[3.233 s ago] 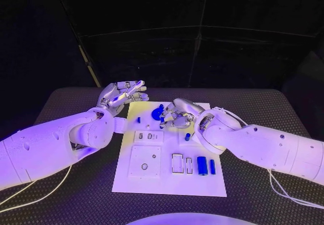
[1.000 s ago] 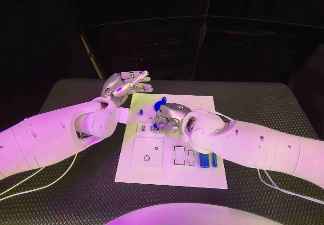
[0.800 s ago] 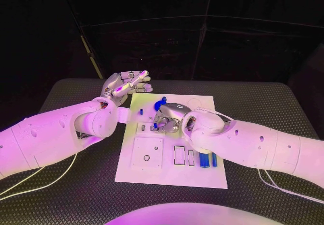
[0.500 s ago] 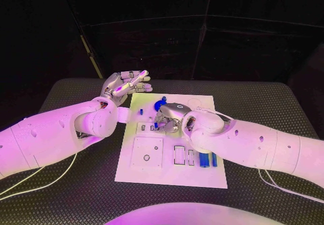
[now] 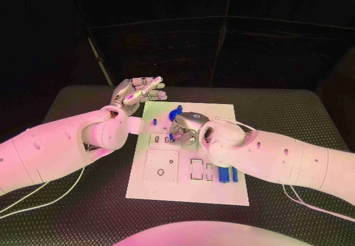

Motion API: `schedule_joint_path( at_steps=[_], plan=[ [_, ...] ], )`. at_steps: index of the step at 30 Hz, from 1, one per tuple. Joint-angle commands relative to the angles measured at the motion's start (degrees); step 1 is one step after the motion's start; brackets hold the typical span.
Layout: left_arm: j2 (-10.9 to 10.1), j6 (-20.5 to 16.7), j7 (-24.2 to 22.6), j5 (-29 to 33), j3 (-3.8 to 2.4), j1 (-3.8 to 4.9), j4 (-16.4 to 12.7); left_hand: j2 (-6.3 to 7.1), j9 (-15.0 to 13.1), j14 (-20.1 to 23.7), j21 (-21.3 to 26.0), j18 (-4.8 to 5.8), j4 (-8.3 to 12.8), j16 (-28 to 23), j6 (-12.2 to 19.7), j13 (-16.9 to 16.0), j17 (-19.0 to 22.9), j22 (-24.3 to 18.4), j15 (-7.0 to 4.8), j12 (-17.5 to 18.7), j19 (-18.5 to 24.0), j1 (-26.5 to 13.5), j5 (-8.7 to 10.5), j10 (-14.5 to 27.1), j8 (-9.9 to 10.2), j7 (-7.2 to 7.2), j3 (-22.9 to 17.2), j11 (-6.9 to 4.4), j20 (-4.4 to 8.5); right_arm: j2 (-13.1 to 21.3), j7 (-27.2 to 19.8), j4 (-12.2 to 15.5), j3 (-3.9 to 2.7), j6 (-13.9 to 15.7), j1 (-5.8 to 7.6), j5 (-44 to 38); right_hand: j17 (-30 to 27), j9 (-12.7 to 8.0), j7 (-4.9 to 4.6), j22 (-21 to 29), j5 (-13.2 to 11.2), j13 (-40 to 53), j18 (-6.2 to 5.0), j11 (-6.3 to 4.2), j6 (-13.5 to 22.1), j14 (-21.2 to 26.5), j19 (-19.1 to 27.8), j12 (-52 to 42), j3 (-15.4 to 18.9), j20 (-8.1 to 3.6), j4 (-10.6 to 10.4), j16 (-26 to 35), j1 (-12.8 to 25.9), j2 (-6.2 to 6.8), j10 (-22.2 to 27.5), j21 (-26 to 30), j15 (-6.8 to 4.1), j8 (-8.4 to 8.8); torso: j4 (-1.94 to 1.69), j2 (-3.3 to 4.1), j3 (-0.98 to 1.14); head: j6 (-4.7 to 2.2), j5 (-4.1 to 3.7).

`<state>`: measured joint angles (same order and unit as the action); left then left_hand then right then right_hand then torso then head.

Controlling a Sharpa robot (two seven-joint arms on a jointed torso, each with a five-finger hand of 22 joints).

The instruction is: Assemble the parts on the task board

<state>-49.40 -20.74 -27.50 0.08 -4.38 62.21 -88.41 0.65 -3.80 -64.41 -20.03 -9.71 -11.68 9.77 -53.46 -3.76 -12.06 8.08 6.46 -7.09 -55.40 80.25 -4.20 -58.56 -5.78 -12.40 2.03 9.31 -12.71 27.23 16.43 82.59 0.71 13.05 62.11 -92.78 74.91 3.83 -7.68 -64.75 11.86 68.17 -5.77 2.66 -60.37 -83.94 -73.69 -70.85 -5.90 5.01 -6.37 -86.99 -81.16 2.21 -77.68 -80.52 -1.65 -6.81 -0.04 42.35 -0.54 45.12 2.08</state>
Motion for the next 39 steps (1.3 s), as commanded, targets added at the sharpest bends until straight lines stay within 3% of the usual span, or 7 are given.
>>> schedule_joint_path(
  at_steps=[1,14,39],
  plan=[
    [0.1,0.5,-0.3,-0.1,-0.07,0.10,-0.1,-0.39,0.0,-0.3,0.3,-0.78,0.3,-0.3,-0.3,0.0,-0.1,-0.1,0.04,0.3,-0.3,0.0,0.28,-0.4,0.2,0.03,-0.1,0.12,0.03,0.0,1.3,-0.2,0.24,-1.9,-0.23,-0.5,6.5,0.0,-0.01,0.1,0.1,-0.1,0.66,0.05,0.5,-4.3,0.3,0.4,0.0,0.07,-0.2,0.3,0.5,0.42,0.5,0.3,0.35,0.37,0.01,0.00,0.00,0.07,-0.01],
    [0.1,0.4,-0.2,-0.1,-0.07,0.10,0.0,-0.42,0.0,-0.4,0.3,-0.78,0.3,-0.4,-0.3,0.0,-0.1,-0.1,0.04,0.4,-0.4,0.0,0.28,-0.4,0.3,0.00,-0.1,0.13,0.03,0.0,1.7,-0.2,0.24,-1.3,-0.33,-0.5,6.1,0.0,-0.20,0.1,-0.7,-0.4,0.65,0.28,1.3,-4.2,0.2,0.7,0.9,0.32,-0.8,0.5,2.3,1.76,0.6,0.4,0.56,0.77,0.01,-0.02,0.00,0.22,-0.10],
    [0.1,0.4,-0.1,-0.1,-0.07,0.10,0.1,-0.42,0.0,-0.4,0.3,-0.78,0.3,-0.4,-0.3,0.0,-0.1,-0.1,0.04,0.4,-0.4,0.0,0.28,-0.4,0.3,0.00,-0.1,0.13,0.03,-0.1,2.6,-0.3,0.24,-1.4,-0.35,-0.5,5.6,0.1,-0.29,0.3,-1.5,-0.7,0.60,0.43,2.2,-4.1,0.3,1.0,2.0,0.49,-2.6,0.8,5.0,2.30,0.8,0.6,0.71,1.02,-0.01,-0.01,0.00,0.40,-0.20]
  ],
)
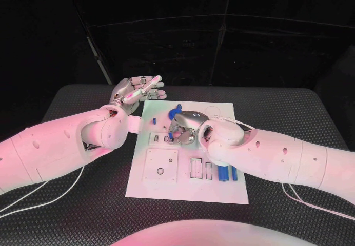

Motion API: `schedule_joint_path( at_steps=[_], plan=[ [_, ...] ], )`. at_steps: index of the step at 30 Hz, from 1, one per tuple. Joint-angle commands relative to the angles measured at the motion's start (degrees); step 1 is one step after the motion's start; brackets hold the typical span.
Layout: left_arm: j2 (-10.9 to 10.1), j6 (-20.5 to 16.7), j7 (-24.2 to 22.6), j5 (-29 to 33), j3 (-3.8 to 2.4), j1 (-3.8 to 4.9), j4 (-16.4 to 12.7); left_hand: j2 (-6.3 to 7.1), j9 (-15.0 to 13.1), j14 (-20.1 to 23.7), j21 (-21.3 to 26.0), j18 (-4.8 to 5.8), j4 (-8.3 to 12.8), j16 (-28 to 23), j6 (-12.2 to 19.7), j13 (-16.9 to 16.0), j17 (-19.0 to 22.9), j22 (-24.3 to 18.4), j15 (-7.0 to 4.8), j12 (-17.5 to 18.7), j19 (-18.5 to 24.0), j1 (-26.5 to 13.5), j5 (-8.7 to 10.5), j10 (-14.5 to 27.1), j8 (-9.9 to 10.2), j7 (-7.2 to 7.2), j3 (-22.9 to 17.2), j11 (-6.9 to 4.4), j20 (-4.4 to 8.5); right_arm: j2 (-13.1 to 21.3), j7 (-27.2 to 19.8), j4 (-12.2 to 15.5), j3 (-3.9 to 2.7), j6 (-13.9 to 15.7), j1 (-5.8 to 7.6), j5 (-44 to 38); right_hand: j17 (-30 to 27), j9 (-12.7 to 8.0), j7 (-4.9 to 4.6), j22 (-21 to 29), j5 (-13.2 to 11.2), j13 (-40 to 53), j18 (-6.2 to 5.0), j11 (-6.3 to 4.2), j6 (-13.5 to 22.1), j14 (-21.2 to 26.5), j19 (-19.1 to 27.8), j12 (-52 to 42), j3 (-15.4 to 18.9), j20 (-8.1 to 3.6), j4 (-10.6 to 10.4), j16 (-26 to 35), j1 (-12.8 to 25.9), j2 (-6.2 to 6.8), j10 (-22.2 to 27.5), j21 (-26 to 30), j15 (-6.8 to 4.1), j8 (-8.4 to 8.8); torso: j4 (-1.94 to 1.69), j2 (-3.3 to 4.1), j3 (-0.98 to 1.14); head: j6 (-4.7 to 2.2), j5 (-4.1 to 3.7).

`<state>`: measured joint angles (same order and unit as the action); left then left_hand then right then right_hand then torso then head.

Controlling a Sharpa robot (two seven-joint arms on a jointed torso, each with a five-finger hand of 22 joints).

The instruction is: Assemble the parts on the task board

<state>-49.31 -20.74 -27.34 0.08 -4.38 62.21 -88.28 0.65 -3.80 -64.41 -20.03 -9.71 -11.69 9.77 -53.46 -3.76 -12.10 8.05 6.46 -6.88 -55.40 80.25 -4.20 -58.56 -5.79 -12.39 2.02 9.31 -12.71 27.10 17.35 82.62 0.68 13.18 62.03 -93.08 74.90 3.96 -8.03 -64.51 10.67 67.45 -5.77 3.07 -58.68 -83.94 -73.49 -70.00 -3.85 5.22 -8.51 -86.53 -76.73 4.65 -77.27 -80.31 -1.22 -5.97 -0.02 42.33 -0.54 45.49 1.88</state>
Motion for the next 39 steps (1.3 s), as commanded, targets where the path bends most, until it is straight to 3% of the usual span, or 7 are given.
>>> schedule_joint_path(
  at_steps=[1,11,15,20,24,35,39],
  plan=[
    [0.1,0.4,-0.3,-0.1,-0.07,0.10,-0.1,-0.42,0.0,-0.4,0.3,-0.78,0.4,-0.4,-0.3,0.0,-0.1,-0.1,0.04,0.2,-0.4,0.0,0.28,-0.4,0.3,0.00,-0.1,0.13,0.03,0.1,1.7,-0.3,0.28,-1.5,-0.27,-0.2,5.6,0.0,0.07,0.1,-0.3,0.0,0.60,0.02,0.5,-4.1,0.1,0.2,0.0,0.28,-0.5,0.3,0.6,-0.14,0.4,0.4,0.29,0.19,-0.01,0.02,0.00,0.07,-0.01],
    [0.0,0.4,-0.3,-0.1,-0.07,0.10,-0.1,-0.42,0.0,-0.4,0.3,-0.78,0.4,-0.4,-0.3,0.0,-0.1,-0.1,0.04,0.2,-0.4,0.0,0.28,-0.4,0.3,0.00,-0.1,0.13,0.03,0.1,2.0,-0.3,0.28,-0.9,-0.27,-0.2,5.4,0.0,0.04,0.2,-0.2,-0.2,0.58,0.05,0.7,-4.0,0.2,0.3,0.2,0.29,-0.7,0.5,0.9,-0.02,0.5,0.4,0.30,0.28,0.00,0.00,0.00,0.09,-0.09],
    [0.0,0.5,-0.3,-0.1,-0.07,0.10,-0.1,-0.42,0.0,-0.4,0.3,-0.78,0.4,-0.4,-0.3,0.0,-0.1,-0.1,0.04,0.2,-0.4,0.0,0.28,-0.4,0.3,0.00,-0.1,0.13,0.03,0.1,2.0,-0.2,0.28,1.0,-0.27,-0.2,4.9,-0.3,-0.54,0.6,-0.5,-0.4,0.53,0.52,3.2,-4.0,0.4,0.5,0.8,0.48,-1.3,0.7,1.2,0.83,0.8,0.7,0.62,1.38,-0.02,0.01,0.00,0.10,-0.10],
    [0.1,0.5,-0.3,-0.1,-0.07,0.10,0.0,-0.46,0.0,-0.4,0.3,-0.77,0.4,-0.5,-0.3,0.0,-0.1,-0.1,0.06,0.3,-0.4,0.0,0.28,-0.4,0.4,-0.04,0.0,0.16,0.03,0.0,1.5,-0.2,0.28,3.8,-0.28,-0.2,5.0,-0.1,-1.99,0.7,-1.1,-0.4,0.48,1.90,8.8,-4.0,0.4,0.3,1.8,1.56,-5.7,0.7,-0.3,4.02,0.9,0.8,1.91,1.95,-0.02,-0.01,0.01,0.08,-0.11],
    [0.1,0.5,-0.3,-0.1,-0.07,0.10,0.1,-0.46,0.0,-0.4,0.3,-0.77,0.4,-0.5,-0.3,0.0,-0.1,-0.1,0.06,0.3,-0.4,0.0,0.28,-0.4,0.4,-0.04,0.0,0.16,0.03,0.1,1.0,0.0,0.28,5.0,-0.29,-0.2,5.1,-0.1,-2.38,0.7,-0.4,-0.5,0.51,2.14,10.1,-4.0,0.4,0.3,3.4,1.89,-8.0,0.7,-2.2,4.99,1.1,0.8,2.06,1.89,-0.01,-0.02,0.01,0.07,-0.12],
    [0.1,0.5,-0.2,-0.1,-0.06,0.08,0.2,-0.46,0.0,-0.4,0.3,-0.77,0.4,-0.5,-0.3,0.0,-0.1,-0.1,0.06,0.3,-0.4,0.0,0.28,-0.4,0.4,-0.04,0.0,0.16,0.03,2.0,-0.9,2.3,0.26,8.0,-0.53,0.0,5.3,-0.1,-2.44,0.6,-0.4,-0.4,0.52,2.22,10.4,-4.0,0.3,0.2,3.8,1.94,-8.2,0.6,-2.7,5.15,1.1,0.8,2.12,1.85,0.00,-0.04,0.06,-0.02,0.02],
    [0.1,0.5,0.0,-0.1,-0.06,0.07,0.4,-0.47,0.0,-0.4,0.3,-0.77,0.5,-0.5,-0.3,0.0,-0.1,-0.1,0.06,0.4,-0.4,0.0,0.28,-0.4,0.4,-0.05,0.0,0.17,0.03,4.1,-5.5,4.2,0.23,10.9,-0.57,2.2,5.6,0.0,-2.33,0.3,-0.2,0.4,0.57,2.16,10.0,-4.1,0.1,-0.7,3.8,1.97,-8.1,0.5,-3.4,4.33,0.5,0.6,2.10,1.42,-0.02,-0.09,0.07,-0.17,0.07]
  ],
)
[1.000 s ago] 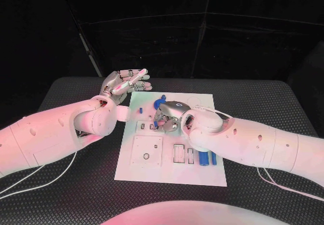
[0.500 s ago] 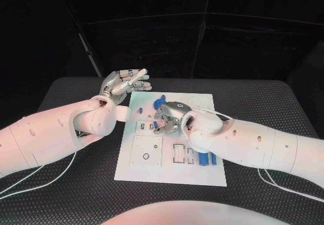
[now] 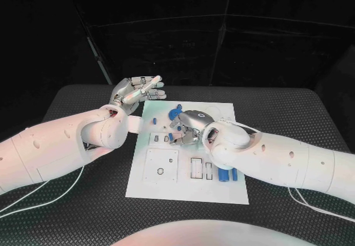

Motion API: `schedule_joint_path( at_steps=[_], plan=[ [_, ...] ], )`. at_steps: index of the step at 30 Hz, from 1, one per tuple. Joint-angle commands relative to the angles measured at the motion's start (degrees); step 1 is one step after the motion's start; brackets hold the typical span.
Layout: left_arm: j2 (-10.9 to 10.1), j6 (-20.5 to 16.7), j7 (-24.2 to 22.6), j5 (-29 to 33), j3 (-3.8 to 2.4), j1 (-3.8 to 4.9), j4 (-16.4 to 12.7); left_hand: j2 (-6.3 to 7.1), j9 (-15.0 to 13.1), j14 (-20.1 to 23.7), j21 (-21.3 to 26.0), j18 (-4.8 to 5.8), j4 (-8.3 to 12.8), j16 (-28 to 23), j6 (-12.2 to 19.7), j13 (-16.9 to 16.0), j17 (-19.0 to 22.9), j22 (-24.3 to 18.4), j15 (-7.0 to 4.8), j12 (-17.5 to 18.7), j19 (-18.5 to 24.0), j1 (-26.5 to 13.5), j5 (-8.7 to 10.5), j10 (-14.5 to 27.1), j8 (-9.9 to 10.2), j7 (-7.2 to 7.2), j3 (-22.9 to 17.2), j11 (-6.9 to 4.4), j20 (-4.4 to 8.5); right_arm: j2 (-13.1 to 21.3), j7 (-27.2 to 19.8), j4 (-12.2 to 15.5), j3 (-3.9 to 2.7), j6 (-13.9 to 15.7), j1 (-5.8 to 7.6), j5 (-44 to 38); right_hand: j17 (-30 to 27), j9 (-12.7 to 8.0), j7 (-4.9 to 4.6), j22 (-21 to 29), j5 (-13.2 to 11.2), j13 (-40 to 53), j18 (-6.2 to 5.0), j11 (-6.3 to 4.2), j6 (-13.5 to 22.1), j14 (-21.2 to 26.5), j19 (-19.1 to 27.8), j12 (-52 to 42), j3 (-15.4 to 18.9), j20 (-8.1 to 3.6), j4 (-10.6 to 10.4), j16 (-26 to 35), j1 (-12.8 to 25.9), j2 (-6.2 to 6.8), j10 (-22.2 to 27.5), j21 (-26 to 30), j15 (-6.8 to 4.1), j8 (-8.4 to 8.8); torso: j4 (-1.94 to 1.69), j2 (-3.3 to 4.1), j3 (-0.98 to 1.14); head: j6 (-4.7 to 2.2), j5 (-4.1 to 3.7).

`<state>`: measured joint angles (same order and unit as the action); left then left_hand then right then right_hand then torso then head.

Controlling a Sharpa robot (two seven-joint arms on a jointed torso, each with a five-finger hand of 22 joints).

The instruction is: Assemble the parts on the task board

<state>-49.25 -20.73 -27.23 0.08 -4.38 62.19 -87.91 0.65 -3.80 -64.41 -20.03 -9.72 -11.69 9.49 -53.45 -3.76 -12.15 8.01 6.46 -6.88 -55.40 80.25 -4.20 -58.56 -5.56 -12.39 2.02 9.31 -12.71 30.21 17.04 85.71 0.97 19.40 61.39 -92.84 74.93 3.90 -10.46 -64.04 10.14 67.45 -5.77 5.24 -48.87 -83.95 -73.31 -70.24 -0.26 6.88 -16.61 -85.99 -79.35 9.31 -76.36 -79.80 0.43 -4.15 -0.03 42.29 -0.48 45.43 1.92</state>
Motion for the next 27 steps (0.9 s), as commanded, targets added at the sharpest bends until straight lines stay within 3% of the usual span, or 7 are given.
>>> schedule_joint_path(
  at_steps=[1,6,14,16,20,21,27],
  plan=[
    [0.0,0.5,0.1,-0.1,-0.06,0.08,0.2,-0.48,0.0,-0.6,0.3,-0.78,0.5,-0.2,-0.3,0.0,-0.2,-0.1,0.02,0.4,-0.5,0.0,0.28,-0.5,0.2,-0.03,0.0,0.14,0.05,1.7,-7.4,1.8,-0.07,5.4,0.06,3.2,5.6,0.1,0.13,-0.2,0.6,0.6,0.56,-0.05,0.1,-4.1,-0.1,-0.6,-0.1,0.30,0.2,0.0,-1.2,-0.95,-0.5,0.1,0.43,-0.53,0.03,-0.05,0.02,-0.15,0.07],
    [-0.3,0.8,2.2,-2.1,-0.06,0.07,0.9,-0.82,-0.3,-6.7,-2.0,-0.89,0.8,2.2,-3.0,-0.8,-2.5,0.8,-1.97,-1.4,-4.7,-0.3,0.30,-5.9,-0.4,0.92,0.6,-1.44,1.78,6.2,-17.8,5.0,-0.31,7.2,0.20,11.8,4.3,0.2,0.39,1.3,1.8,0.1,0.27,-0.28,-0.8,-3.8,0.9,-0.2,-0.5,0.17,1.0,0.6,-2.7,-2.52,0.1,0.8,0.26,-1.24,0.10,-0.20,-0.05,-0.48,0.15],
    [-1.3,3.5,13.4,-11.9,-0.07,0.08,2.2,-1.34,-0.7,-20.4,-12.6,-0.61,-0.5,17.2,-7.0,-4.3,-14.0,6.5,-6.78,-5.9,-14.9,-1.3,0.24,-15.3,-1.7,3.99,1.1,-5.67,6.80,13.8,-22.9,9.3,-3.47,2.8,0.97,26.6,-1.7,0.2,0.85,7.9,3.3,-4.1,-0.97,-0.74,-2.0,-2.2,5.3,3.8,-0.3,-0.23,2.4,3.9,-3.9,-3.90,3.1,4.1,-0.20,-2.10,0.21,-0.79,0.13,-0.43,0.38],
    [-1.6,5.1,17.1,-15.5,-0.07,0.09,2.4,-1.21,-1.1,-22.4,-15.5,-0.68,-0.8,35.9,-7.8,-6.1,-32.2,8.3,-7.59,-8.6,-16.1,-1.7,0.18,-17.5,-2.3,4.80,1.1,-6.40,7.55,15.6,-23.0,10.1,-3.99,2.3,1.32,29.6,-1.8,0.2,0.92,8.0,3.5,-4.2,-0.99,-0.81,-2.2,-2.2,5.3,3.8,-0.3,-0.30,2.5,4.0,-3.9,-4.13,3.1,4.3,-0.27,-2.24,0.24,-0.95,0.21,-0.50,0.40],
    [-2.0,9.9,26.3,-25.0,-0.09,0.25,2.3,-0.71,-2.8,-23.3,-34.5,1.49,-3.4,64.3,-9.4,-15.2,-60.3,29.3,-8.69,-20.4,-20.3,-5.6,0.30,-18.8,-5.1,6.28,1.8,-8.32,9.42,18.7,-23.0,10.8,-4.65,1.8,2.16,34.6,-1.7,0.3,1.01,8.1,3.8,-4.2,-0.98,-0.88,-2.4,-2.3,5.3,3.8,-0.1,-0.37,2.5,4.0,-3.7,-4.31,3.0,4.4,-0.34,-2.41,0.31,-1.42,0.40,-0.39,0.56],
    [-2.1,11.3,28.9,-27.7,-0.10,0.37,2.3,0.08,-4.4,-22.8,-40.8,2.54,-4.8,69.5,-9.1,-22.6,-65.5,35.8,-9.58,-29.0,-19.9,-7.4,0.22,-15.1,-7.1,6.35,2.3,-9.46,9.48,19.2,-23.0,10.7,-4.75,1.7,2.39,35.7,-1.7,0.3,1.03,8.1,3.8,-4.2,-0.98,-0.90,-2.5,-2.3,5.2,3.9,-0.1,-0.38,2.5,4.1,-3.7,-4.34,3.0,4.4,-0.36,-2.47,0.35,-1.58,0.47,-0.29,0.63],
    [-1.9,18.4,41.3,-41.3,-0.12,1.18,2.0,-1.74,-9.2,-24.6,-52.0,4.00,-5.0,77.5,-7.9,-44.8,-74.4,50.5,-9.76,-50.8,-21.2,-12.1,0.35,-14.1,-13.0,7.56,5.1,-9.20,9.56,20.8,-23.1,9.2,-4.99,1.2,3.31,42.9,-1.7,0.3,1.10,8.1,4.0,-4.1,-0.97,-0.97,-2.8,-2.3,5.2,3.8,0.1,-0.44,2.6,4.1,-3.5,-4.49,2.9,4.4,-0.42,-2.62,0.40,-2.21,0.86,0.12,0.94]
  ],
)
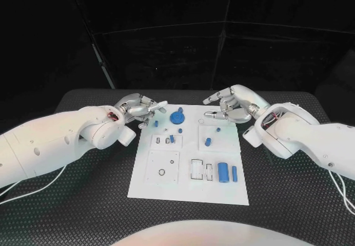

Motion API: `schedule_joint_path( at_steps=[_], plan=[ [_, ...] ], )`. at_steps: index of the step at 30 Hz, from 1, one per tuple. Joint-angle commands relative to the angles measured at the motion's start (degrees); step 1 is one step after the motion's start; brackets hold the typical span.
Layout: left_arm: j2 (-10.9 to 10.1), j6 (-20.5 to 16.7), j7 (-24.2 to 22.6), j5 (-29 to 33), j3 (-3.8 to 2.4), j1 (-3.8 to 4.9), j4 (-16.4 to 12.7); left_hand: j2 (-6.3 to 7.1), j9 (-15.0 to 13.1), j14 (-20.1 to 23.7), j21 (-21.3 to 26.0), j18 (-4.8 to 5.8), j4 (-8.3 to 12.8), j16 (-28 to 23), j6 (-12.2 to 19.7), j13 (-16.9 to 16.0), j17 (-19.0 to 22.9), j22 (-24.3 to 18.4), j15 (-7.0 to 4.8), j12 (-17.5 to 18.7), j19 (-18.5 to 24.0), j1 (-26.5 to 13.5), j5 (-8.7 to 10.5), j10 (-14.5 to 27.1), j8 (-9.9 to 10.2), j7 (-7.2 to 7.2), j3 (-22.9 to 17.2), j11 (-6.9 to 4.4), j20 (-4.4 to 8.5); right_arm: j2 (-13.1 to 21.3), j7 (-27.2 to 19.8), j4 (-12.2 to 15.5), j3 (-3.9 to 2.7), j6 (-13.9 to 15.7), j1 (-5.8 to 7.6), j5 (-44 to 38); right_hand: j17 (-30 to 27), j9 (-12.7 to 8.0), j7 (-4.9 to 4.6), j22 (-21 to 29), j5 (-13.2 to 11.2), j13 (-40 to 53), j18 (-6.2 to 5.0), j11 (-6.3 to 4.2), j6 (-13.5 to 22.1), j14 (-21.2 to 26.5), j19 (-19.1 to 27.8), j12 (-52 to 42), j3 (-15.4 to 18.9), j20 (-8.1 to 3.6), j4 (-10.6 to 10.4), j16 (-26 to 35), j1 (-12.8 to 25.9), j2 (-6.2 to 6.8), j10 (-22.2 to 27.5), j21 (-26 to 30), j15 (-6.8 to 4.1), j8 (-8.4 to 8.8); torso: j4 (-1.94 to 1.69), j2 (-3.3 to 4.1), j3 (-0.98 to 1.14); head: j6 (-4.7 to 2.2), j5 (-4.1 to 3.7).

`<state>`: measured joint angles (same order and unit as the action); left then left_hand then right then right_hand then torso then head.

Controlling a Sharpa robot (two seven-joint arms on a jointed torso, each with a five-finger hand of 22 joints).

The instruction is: Assemble the parts on the task board

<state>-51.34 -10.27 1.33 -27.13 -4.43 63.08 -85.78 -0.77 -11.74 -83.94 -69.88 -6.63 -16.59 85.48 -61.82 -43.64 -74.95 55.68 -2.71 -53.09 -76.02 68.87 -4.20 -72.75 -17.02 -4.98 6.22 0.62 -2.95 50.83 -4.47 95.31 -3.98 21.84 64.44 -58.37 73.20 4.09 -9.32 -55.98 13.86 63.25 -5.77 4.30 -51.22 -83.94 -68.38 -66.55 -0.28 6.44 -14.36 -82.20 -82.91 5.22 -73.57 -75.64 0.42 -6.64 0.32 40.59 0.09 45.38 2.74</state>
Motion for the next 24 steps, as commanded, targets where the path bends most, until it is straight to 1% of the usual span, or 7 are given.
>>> schedule_joint_path(
  at_steps=[1,3,4,12,16,19,24],
  plan=[
    [0.4,8.8,14.4,-16.0,-0.08,0.43,-0.1,-0.39,-1.8,-5.4,-3.3,1.13,-0.1,2.6,0.3,-7.7,-12.8,4.6,-0.57,-7.0,-1.1,-0.9,0.32,-0.9,-2.2,0.45,1.2,-0.43,-0.09,0.3,-1.6,-0.7,-0.07,-1.2,0.38,9.1,0.0,0.1,-0.03,0.1,0.3,0.1,-0.97,-0.03,-0.4,-2.3,0.2,0.1,0.1,-0.01,0.3,0.3,0.0,-0.41,0.1,0.3,-0.42,-0.15,0.02,-0.61,0.34,0.22,0.17],
    [0.9,10.7,17.1,-19.1,-0.08,0.72,0.3,-0.78,-4.4,-5.8,-5.4,1.46,0.1,3.6,1.2,-12.1,-14.0,7.4,-1.01,-11.1,-1.6,-1.4,0.19,-1.5,-5.0,0.96,2.9,-0.60,0.09,0.5,-1.6,-1.1,-0.09,-1.3,0.55,10.1,0.0,0.1,-0.02,0.1,0.3,0.0,-0.98,-0.04,-0.5,-2.3,0.2,0.1,0.2,-0.02,0.3,0.3,0.1,-0.43,0.1,0.3,-0.43,-0.17,-0.04,-0.74,0.40,0.37,0.26],
    [1.2,11.8,18.3,-20.3,-0.08,0.88,0.5,-0.96,-4.6,-5.9,-5.7,1.50,0.0,3.9,1.4,-12.8,-14.3,7.9,-0.86,-11.7,-1.7,-1.5,0.25,-1.7,-5.2,0.97,3.0,-0.63,0.18,0.6,-1.5,-1.3,-0.10,-1.4,0.63,10.5,0.0,0.1,0.00,0.1,0.3,0.0,-0.98,-0.06,-0.5,-2.4,0.2,0.1,0.3,-0.04,0.3,0.3,0.2,-0.47,0.1,0.4,-0.45,-0.21,-0.07,-0.79,0.44,0.41,0.26],
    [4.0,16.3,24.6,-25.8,-0.02,2.53,2.9,-1.26,-7.2,-6.1,-7.3,1.87,-0.1,4.5,2.7,-15.0,-15.0,10.4,-0.93,-13.5,-2.2,-2.8,0.67,-2.0,-7.6,1.05,5.0,-0.81,0.15,0.5,-1.1,-3.0,-0.12,-1.8,1.01,11.5,-0.1,0.1,0.05,0.2,0.2,-0.1,-0.98,-0.10,-0.6,-2.4,0.2,0.2,0.6,-0.10,0.2,0.4,0.6,-0.55,0.1,0.4,-0.50,-0.30,-0.11,-0.91,0.43,0.55,0.32],
    [5.8,17.0,25.8,-27.5,0.46,3.52,4.1,-1.25,-8.0,-6.1,-7.9,2.03,-0.2,4.5,3.0,-16.0,-15.0,11.4,-1.00,-14.3,-2.6,-3.4,0.91,-2.4,-8.3,1.17,5.5,-0.91,0.20,0.2,-0.9,-3.5,-0.12,-1.9,1.06,11.4,-0.1,0.0,0.08,0.3,0.5,-0.2,-0.98,-0.13,-0.6,-2.4,0.1,0.2,0.8,-0.13,0.2,0.5,0.7,-0.60,0.1,0.5,-0.53,-0.34,-0.11,-0.96,0.47,0.73,0.52],
    [7.1,17.8,26.3,-28.5,0.70,3.92,4.8,-1.40,-8.7,-6.1,-8.9,2.33,-0.2,4.5,3.3,-17.8,-15.0,13.1,-1.11,-15.8,-3.3,-3.8,1.02,-3.3,-8.9,1.27,5.9,-1.02,0.28,-0.1,-0.6,-4.0,-0.12,-2.1,1.08,11.2,-0.2,0.0,0.11,0.3,0.7,-0.2,-0.99,-0.16,-0.7,-2.4,0.1,0.2,0.9,-0.16,0.3,0.5,0.8,-0.62,0.1,0.5,-0.56,-0.38,0.00,-0.91,0.41,0.77,0.71],
    [9.1,19.6,27.1,-31.0,0.88,4.31,5.8,-1.20,-9.6,-6.1,-9.5,2.50,-0.2,4.5,3.9,-19.3,-15.0,14.1,-1.18,-17.0,-3.7,-4.7,1.41,-4.0,-9.6,1.33,6.6,-1.07,0.38,-0.6,-0.2,-4.7,-0.12,-2.4,1.12,10.4,-0.3,0.0,0.12,0.4,0.9,-0.4,-1.00,-0.18,-0.7,-2.4,0.1,0.3,1.1,-0.19,0.3,0.6,0.8,-0.53,0.1,0.6,-0.58,-0.41,-0.07,-0.94,0.39,1.02,0.67]
  ],
)
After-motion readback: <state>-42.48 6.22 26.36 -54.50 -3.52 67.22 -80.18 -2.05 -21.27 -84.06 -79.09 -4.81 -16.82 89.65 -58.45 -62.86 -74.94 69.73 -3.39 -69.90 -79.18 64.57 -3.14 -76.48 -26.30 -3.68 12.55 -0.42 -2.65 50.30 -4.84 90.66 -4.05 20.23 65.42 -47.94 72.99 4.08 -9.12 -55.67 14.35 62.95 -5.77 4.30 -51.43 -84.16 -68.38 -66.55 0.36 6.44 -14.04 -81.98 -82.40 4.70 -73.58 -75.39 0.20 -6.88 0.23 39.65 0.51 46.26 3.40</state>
